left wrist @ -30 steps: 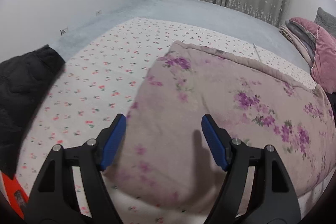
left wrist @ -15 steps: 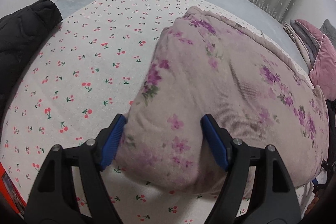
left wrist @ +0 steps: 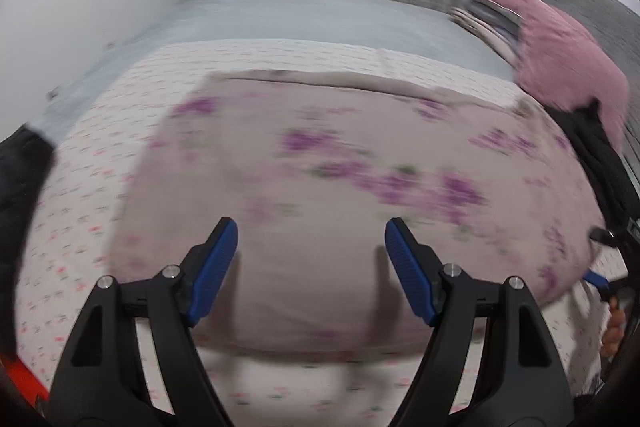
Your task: Fold large clothes
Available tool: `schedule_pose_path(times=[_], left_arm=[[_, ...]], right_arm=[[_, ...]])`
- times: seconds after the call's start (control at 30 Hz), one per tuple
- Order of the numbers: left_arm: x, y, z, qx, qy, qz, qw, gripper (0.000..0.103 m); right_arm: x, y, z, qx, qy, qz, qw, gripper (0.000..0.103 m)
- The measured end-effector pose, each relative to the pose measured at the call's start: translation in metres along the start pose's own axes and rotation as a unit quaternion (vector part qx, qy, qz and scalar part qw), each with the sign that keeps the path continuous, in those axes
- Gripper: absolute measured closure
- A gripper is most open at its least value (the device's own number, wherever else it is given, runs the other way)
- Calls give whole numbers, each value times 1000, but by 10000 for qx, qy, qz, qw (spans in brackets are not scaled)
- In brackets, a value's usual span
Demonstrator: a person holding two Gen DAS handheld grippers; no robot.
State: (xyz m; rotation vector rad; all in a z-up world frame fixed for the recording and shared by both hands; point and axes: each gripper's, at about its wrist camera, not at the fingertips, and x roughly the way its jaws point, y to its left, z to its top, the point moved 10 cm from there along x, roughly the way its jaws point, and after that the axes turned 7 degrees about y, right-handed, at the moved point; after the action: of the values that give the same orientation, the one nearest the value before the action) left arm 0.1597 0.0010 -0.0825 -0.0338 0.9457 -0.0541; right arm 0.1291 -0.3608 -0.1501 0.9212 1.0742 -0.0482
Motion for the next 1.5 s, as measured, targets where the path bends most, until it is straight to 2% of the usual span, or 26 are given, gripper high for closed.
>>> schedule_pose_path(times=[0.1, 0.2, 0.27, 0.43, 0.6, 0.73, 0.9, 0.97, 1.07, 1.13, 1.23, 1.37, 1.5], left_arm=[[9, -42, 4, 427, -11, -13, 9991, 26], [33, -54, 4, 668, 162, 378, 9969, 26], [56, -49, -4, 478, 479, 439, 9967, 26], [57, -41, 2, 182, 581, 341, 9976, 25], [42, -49, 8, 97, 391, 346, 9986, 26], [35, -56, 16, -73, 216, 57, 9997, 26], [39, -64, 50, -118, 156, -171, 9997, 26], [51, -63, 60, -114, 309, -154, 9993, 26], [86, -57, 65, -265, 778, -217, 9964, 26], [109, -52, 60, -232, 1022, -37, 9945, 25], [115, -52, 69, -214, 1109, 3, 9936, 24], [118, -51, 97, -430, 1150, -245, 9921, 24], [147, -42, 112, -573, 1217, -205, 9907, 24]], right_arm=[[-1, 3, 2, -42, -13, 40, 10000, 4], [-1, -2, 2, 50, 13, 68, 10000, 4], [3, -3, 1, 53, 63, 42, 10000, 4], [6, 3, -7, -106, 185, 34, 9998, 4], [11, 11, -8, -135, 263, 170, 9994, 4], [7, 11, -11, 25, 271, 417, 9988, 4], [5, 15, -12, 151, 251, 642, 9975, 4], [7, 17, -14, 126, 237, 598, 9978, 4], [11, 19, -15, 79, 276, 543, 9981, 4], [15, 20, -15, 71, 319, 524, 9981, 4], [21, 22, -14, 51, 360, 483, 9982, 4], [22, 25, -14, 176, 346, 618, 9973, 4], [25, 29, -17, 150, 350, 627, 9973, 4]])
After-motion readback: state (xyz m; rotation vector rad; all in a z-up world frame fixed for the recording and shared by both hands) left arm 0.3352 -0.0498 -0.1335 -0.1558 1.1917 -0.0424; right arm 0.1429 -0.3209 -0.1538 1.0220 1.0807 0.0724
